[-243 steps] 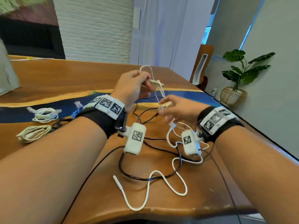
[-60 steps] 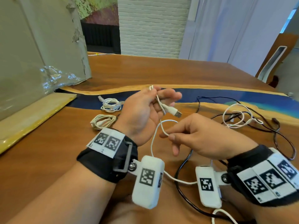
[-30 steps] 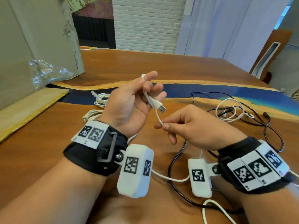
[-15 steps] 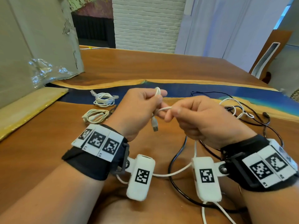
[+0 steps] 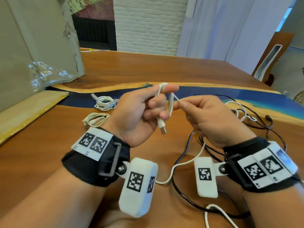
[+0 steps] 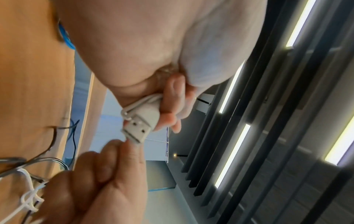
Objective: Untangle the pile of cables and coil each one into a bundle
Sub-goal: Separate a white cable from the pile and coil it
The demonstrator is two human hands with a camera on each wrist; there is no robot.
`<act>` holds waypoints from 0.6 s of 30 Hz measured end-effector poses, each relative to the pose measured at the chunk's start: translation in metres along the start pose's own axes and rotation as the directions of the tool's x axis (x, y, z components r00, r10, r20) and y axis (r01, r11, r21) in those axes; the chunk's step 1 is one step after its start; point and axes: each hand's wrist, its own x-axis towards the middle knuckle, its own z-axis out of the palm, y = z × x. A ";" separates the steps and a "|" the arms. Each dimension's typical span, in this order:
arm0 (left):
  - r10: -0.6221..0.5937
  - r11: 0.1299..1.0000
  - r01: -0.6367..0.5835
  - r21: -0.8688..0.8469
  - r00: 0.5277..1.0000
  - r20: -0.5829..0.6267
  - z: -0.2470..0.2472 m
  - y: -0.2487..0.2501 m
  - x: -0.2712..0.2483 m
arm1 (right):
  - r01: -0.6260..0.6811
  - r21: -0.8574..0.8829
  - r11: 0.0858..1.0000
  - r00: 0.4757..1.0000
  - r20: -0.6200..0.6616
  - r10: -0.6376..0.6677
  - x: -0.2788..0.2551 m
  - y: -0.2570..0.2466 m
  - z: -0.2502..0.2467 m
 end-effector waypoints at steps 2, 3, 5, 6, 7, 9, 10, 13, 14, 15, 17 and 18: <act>0.061 0.992 -0.062 -0.109 0.998 -0.020 -0.001 0.002 0.001 | -0.008 -0.085 0.996 0.998 0.054 0.012 -0.004 -0.002 0.006; 0.096 0.985 -0.101 -0.138 0.995 -0.038 -0.003 0.003 0.003 | -0.008 -0.131 0.991 0.996 0.090 0.020 -0.005 -0.002 0.008; 0.175 0.971 -0.188 -0.146 0.980 -0.099 -0.005 0.004 0.005 | 0.009 -0.240 0.971 0.983 0.183 0.036 -0.007 -0.004 0.011; 0.211 0.967 -0.227 -0.117 0.968 -0.133 -0.006 0.003 0.006 | 0.021 -0.278 0.960 0.972 0.229 0.045 -0.008 -0.005 0.012; 0.240 0.966 -0.252 -0.061 0.958 -0.158 -0.007 0.003 0.007 | 0.033 -0.298 0.954 0.963 0.264 0.050 -0.009 -0.007 0.013; 0.269 0.962 -0.257 0.094 0.948 -0.167 -0.006 0.000 0.007 | 0.054 -0.292 0.955 0.953 0.300 0.037 -0.011 -0.010 0.013; 0.272 0.954 -0.247 0.171 0.950 -0.150 -0.005 -0.002 0.007 | 0.067 -0.277 0.958 0.951 0.309 0.023 -0.012 -0.012 0.012; 0.258 0.907 -0.214 0.363 0.963 -0.076 -0.003 -0.010 0.006 | 0.097 -0.272 0.957 0.943 0.333 -0.001 -0.013 -0.013 0.007; 0.249 0.886 -0.201 0.418 0.967 -0.062 -0.002 -0.012 0.006 | 0.104 -0.273 0.956 0.940 0.340 -0.005 -0.014 -0.014 0.006; 0.236 0.855 -0.183 0.485 0.971 -0.050 -0.003 -0.013 0.005 | 0.109 -0.272 0.956 0.940 0.340 -0.010 -0.014 -0.014 0.006; 0.190 0.738 -0.126 0.663 0.981 -0.026 -0.007 -0.013 0.006 | 0.108 -0.241 0.964 0.954 0.297 -0.033 -0.014 -0.015 0.005; 0.161 0.652 -0.098 0.752 0.987 -0.011 -0.009 -0.012 0.005 | 0.098 -0.204 0.974 0.967 0.251 -0.044 -0.013 -0.015 0.003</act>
